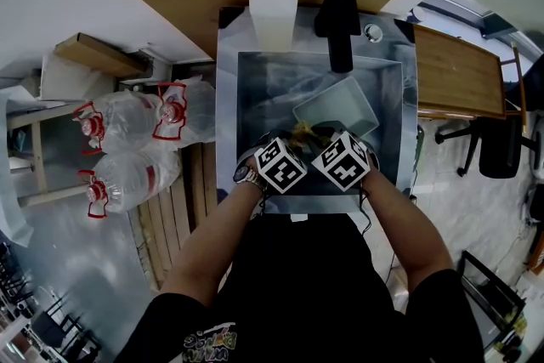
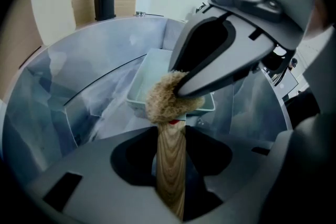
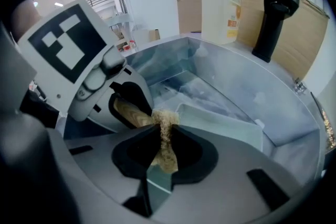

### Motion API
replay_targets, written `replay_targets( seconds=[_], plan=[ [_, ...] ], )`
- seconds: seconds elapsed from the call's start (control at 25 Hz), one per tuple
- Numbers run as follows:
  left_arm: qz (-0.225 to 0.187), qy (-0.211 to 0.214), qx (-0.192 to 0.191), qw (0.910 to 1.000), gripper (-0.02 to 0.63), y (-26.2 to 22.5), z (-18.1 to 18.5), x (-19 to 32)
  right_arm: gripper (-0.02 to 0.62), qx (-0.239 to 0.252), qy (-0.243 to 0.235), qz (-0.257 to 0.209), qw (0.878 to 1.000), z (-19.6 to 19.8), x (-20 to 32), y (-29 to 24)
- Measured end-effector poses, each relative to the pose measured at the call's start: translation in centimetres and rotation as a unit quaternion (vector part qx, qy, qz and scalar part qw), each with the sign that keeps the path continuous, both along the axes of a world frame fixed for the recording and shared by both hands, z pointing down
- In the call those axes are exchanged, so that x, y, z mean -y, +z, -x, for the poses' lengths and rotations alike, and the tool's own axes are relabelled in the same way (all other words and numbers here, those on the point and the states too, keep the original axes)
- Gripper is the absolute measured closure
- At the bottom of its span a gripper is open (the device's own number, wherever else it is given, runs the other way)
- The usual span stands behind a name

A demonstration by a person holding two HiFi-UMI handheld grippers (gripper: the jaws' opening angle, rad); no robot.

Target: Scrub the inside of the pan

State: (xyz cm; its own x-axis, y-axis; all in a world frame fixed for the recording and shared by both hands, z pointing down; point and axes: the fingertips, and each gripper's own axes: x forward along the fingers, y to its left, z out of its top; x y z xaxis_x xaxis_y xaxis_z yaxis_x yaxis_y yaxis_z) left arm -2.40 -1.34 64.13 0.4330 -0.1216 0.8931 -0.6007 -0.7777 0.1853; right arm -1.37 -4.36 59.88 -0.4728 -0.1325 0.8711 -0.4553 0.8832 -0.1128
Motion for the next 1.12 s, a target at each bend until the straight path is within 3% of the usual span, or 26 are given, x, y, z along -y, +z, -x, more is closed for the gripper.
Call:
replay_targets(
  seconds=[0.28, 0.8, 1.0, 1.12],
  plan=[
    [0.001, 0.000, 0.000, 1.0000, 0.434, 0.1, 0.0, -0.1, 0.522, -0.002, 0.008, 0.021, 1.000, -2.3, -2.8, 0.0],
    [-0.001, -0.001, -0.004, 1.0000, 0.434, -0.1, -0.1, 0.0, 0.527, 0.011, 0.039, 0.016, 0.999, -3.4, -3.8, -2.5],
    [-0.003, -0.001, -0.001, 1.0000, 0.434, 0.0, 0.0, 0.1, 0.528, -0.041, 0.036, 0.014, 0.998, -5.4, -4.4, -0.5],
    [-0.002, -0.002, -0.002, 1.0000, 0.434, 0.0, 0.0, 0.0, 0.528, -0.060, 0.080, 0.002, 0.995, -7.2, -2.9, 0.0]
  ],
)
